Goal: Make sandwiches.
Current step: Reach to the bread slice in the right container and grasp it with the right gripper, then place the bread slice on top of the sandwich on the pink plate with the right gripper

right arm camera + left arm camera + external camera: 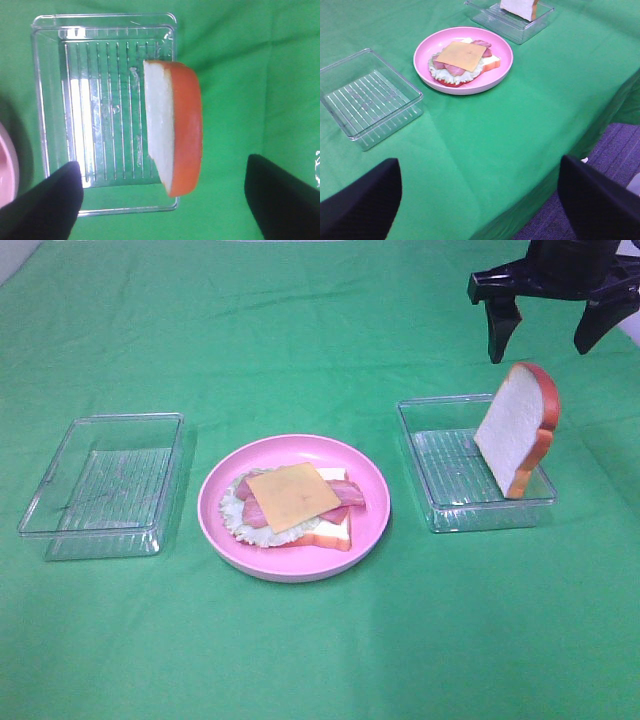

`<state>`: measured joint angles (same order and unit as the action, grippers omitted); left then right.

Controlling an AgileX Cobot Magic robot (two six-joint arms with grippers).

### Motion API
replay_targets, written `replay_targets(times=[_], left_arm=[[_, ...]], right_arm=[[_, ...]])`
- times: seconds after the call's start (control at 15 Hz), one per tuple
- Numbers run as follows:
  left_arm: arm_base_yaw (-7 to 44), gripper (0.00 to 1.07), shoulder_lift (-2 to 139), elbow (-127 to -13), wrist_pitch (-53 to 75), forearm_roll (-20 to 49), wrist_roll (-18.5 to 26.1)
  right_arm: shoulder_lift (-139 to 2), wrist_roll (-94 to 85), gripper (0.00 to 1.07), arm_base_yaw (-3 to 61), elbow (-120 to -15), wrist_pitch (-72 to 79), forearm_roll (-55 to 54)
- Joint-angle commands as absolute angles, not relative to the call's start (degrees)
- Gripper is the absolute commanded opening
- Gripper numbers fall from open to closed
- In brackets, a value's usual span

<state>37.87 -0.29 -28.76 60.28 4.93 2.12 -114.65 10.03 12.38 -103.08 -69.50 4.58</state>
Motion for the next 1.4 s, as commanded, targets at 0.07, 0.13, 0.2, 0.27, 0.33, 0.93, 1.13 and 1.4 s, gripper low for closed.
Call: replay_targets(times=[0.07, 0.13, 0.2, 0.27, 0.33, 0.93, 1.13, 1.4], left_arm=[[38.0, 0.8, -1.5, -28.6, 60.0, 4.9, 1.8], [38.0, 0.8, -1.5, -28.6, 60.0, 4.9, 1.8], [38.0, 0.8, -1.5, -28.6, 60.0, 4.9, 1.8], [38.0, 0.8, -1.5, -28.6, 60.0, 4.9, 1.8], [38.0, 0.8, -1.5, -28.6, 60.0, 4.9, 1.8], [38.0, 0.8, -1.5, -28.6, 60.0, 4.9, 1.8], [38.0, 0.8, -1.5, -28.6, 60.0, 4.9, 1.8], [38.0, 0.8, -1.5, -28.6, 60.0, 4.9, 1.8]], right_arm=[[-117.4, 8.1, 0.83, 11.3, -103.1, -72.5, 4.4], [-118.7, 7.6, 0.83, 11.3, -103.1, -72.4, 4.4], [-119.9, 7.6, 0.83, 11.2, -103.1, -72.7, 5.6], [-120.2, 7.6, 0.82, 11.2, -103.1, -72.7, 6.1], [-121.4, 7.6, 0.75, 11.2, -103.1, -72.6, 6.2], [-123.0, 6.1, 0.09, 11.3, -103.1, -72.2, 6.9], [-121.5, 6.2, 0.0, 11.3, -103.1, -72.7, 5.8], [-115.5, 5.6, 0.0, 11.3, -103.1, -72.0, 0.0]])
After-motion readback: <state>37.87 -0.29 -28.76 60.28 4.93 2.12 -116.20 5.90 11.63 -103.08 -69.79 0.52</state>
